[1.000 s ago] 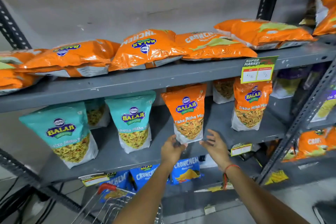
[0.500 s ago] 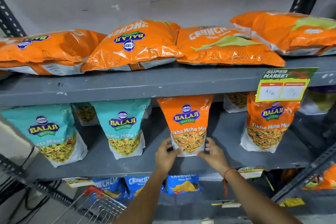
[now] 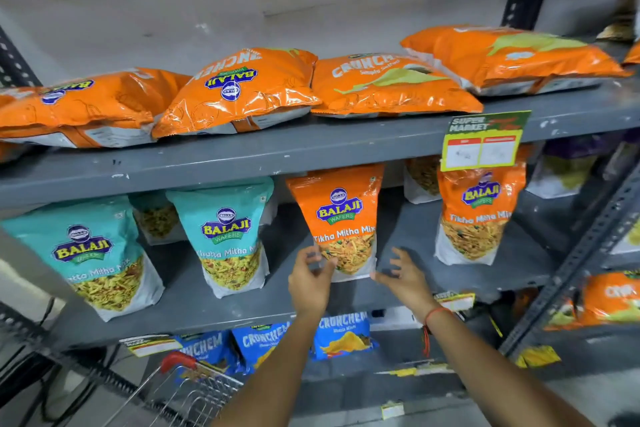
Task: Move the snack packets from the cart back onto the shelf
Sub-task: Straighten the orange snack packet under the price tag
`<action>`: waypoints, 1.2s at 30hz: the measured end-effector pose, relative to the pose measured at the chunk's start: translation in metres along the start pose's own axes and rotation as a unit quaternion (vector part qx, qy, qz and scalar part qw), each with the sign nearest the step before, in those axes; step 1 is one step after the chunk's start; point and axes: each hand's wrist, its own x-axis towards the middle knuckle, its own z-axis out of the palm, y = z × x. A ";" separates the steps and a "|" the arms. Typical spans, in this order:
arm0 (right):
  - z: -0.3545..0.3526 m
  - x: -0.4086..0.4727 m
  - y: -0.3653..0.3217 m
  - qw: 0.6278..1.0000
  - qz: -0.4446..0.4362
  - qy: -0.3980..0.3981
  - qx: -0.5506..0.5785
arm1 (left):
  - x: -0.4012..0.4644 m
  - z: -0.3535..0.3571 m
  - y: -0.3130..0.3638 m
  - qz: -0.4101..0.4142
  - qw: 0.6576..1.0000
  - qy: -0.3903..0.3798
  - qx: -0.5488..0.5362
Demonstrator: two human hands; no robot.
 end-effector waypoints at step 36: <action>-0.220 0.070 0.091 1.000 0.015 -0.002 0.008 | -0.031 0.245 0.034 -0.053 0.974 -0.205 -0.077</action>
